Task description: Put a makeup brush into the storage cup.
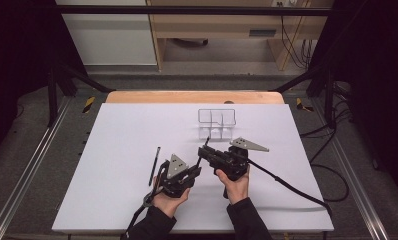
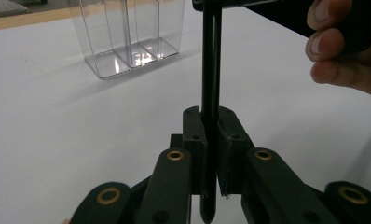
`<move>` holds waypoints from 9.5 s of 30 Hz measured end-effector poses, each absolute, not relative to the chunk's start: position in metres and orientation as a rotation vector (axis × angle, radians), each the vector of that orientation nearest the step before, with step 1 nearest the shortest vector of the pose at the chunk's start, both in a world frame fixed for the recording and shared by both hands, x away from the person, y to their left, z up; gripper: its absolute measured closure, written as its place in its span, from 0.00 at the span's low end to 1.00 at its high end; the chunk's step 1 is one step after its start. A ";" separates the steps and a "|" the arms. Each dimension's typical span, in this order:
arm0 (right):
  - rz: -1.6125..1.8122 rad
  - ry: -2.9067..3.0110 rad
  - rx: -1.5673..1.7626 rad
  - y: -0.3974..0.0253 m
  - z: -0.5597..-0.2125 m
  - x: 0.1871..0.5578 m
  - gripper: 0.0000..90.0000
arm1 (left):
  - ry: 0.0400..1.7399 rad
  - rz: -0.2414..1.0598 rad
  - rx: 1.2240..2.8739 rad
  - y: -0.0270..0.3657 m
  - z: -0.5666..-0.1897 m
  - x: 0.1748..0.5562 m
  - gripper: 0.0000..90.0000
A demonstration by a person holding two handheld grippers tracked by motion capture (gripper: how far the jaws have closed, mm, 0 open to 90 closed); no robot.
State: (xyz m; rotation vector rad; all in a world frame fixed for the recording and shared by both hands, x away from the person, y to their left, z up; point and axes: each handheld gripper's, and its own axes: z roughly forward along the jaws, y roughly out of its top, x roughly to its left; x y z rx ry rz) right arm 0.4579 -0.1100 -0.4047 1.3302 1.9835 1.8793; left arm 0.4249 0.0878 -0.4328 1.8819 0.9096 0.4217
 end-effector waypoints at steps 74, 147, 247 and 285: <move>1.685 1.888 1.122 -0.145 -0.373 0.469 0.93 | 0.778 0.433 2.002 0.197 -0.417 0.435 0.11; 1.566 1.726 1.147 -0.149 -0.336 0.547 0.93 | 0.782 0.418 2.036 0.215 -0.421 0.444 0.09; 1.443 1.755 1.301 -0.123 -0.393 0.610 0.93 | 0.785 0.419 2.033 0.215 -0.421 0.445 0.10; 1.423 1.827 1.315 -0.144 -0.387 0.570 0.54 | 0.803 0.423 2.038 0.214 -0.421 0.445 0.10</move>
